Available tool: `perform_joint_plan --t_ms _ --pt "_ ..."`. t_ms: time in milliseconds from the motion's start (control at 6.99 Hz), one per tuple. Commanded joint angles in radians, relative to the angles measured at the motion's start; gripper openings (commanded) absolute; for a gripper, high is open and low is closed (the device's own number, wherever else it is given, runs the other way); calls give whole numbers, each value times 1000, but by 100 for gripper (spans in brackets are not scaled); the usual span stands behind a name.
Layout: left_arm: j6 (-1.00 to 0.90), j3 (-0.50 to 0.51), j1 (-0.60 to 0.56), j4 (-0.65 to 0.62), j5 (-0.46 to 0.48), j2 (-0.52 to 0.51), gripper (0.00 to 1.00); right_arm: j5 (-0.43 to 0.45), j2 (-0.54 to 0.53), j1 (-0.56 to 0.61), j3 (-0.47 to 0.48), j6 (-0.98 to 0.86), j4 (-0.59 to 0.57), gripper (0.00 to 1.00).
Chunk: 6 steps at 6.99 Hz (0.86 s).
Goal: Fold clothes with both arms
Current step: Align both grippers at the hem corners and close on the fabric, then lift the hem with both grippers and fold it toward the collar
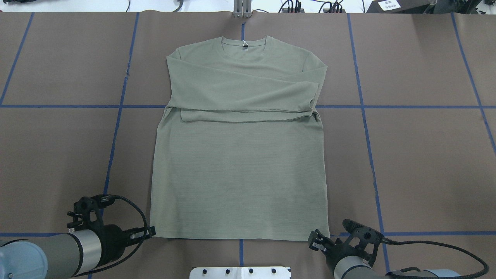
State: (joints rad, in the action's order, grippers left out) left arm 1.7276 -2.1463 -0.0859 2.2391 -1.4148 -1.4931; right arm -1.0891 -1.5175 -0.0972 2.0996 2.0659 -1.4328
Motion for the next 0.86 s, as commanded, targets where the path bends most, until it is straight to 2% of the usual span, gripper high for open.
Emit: perform_joint_plan --t_ms 0,143,573,716 --pt "1 -3 0 1 1 1 0 6 3 -3 0 3 0 25" --pt "1 -4 0 1 2 2 0 6 7 -3 0 3 0 0" --pt "3 -15 0 1 1 2 0 3 2 8 29 -3 -3 0" --pt "0 -68 -3 -9 -4 14 0 -8 -22 10 140 -7 -93 0"
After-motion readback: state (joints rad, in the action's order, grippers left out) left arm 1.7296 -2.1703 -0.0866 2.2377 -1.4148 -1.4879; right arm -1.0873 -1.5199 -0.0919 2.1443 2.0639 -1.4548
